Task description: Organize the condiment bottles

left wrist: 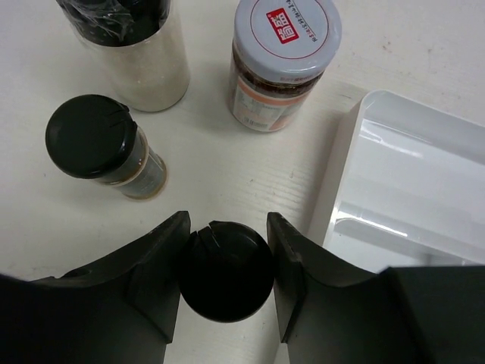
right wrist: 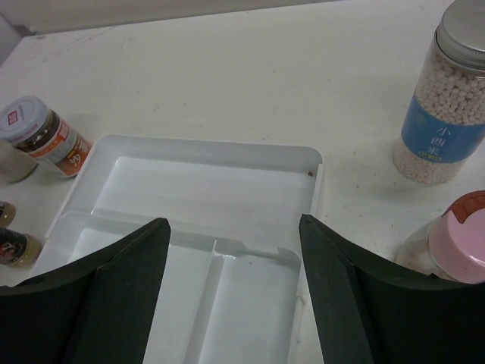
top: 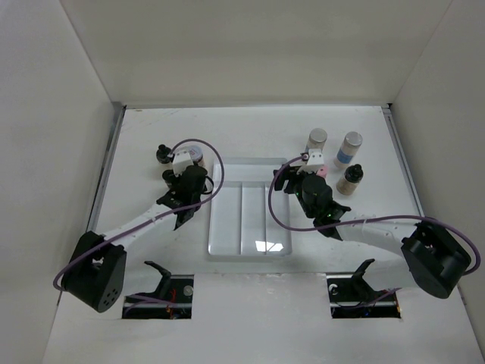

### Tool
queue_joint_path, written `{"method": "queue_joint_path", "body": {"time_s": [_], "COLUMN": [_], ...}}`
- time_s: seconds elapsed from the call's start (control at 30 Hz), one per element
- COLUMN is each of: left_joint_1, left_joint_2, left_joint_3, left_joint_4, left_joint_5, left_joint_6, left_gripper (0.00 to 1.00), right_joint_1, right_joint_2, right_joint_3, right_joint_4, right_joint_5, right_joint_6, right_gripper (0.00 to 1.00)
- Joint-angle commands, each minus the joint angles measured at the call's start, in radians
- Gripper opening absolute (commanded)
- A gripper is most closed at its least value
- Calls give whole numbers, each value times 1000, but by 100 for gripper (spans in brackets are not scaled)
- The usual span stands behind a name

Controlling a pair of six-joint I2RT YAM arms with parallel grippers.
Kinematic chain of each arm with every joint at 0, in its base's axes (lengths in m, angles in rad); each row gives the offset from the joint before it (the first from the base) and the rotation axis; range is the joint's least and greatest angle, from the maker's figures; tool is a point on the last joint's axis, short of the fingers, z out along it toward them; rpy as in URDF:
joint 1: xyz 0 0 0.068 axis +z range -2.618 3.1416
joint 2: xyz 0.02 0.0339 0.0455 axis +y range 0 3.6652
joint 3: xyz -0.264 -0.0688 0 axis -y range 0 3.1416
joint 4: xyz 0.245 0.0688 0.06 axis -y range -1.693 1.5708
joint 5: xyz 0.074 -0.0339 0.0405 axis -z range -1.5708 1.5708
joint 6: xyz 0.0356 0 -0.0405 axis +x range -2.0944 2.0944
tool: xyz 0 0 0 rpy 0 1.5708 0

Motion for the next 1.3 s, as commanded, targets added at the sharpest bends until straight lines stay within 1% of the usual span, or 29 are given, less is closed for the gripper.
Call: {"method": "queue_joint_path", "body": {"time_s": [0.0, 0.07, 0.17, 0.27, 0.37, 0.53, 0.7, 0.9, 0.97, 1.07, 1.17, 1.27], "left_joint_1": [-30, -61, -105, -113, -95, -91, -110, -114, -114, -114, -116, -124], "left_joint_2": [-63, -88, -68, 25, 145, 318, 406, 469, 489, 510, 515, 487], "left_joint_3": [73, 131, 224, 300, 362, 467, 495, 455, 443, 423, 413, 403], "left_joint_4": [-4, -8, 4, 54, 109, 152, 159, 182, 186, 208, 211, 214], "left_joint_5": [-12, -31, -46, -23, 21, 69, 58, 8, -5, -20, -22, -22], "left_joint_6": [-10, -3, 12, 17, 20, 43, 52, 52, 52, 52, 52, 52], "left_gripper": [24, 23, 23, 23, 23, 23, 23, 25, 29, 42, 51, 67], "right_joint_1": [6, 6, -5, -8, -14, -20, -25, -29, -29, -29, -35, -35], "right_joint_2": [-7, -22, -27, -35, -35, -48, -50, -48, -48, -61, -62, -62], "right_joint_3": [39, 27, 19, 14, 13, 7, 4, 4, 2, -1, -3, -3], "right_joint_4": [29, 39, 45, 45, 45, 45, 45, 45, 45, 45, 45, 45], "right_joint_5": [-14, -13, -16, -13, -11, -13, -11, -13, -11, -9, -9, -9], "right_joint_6": [-2, 4, 20, 20, 24, 26, 27, 29, 29, 29, 31, 31], "right_gripper": [76, 76, 75, 76, 76, 76, 76, 76, 77, 81, 81, 83]}}
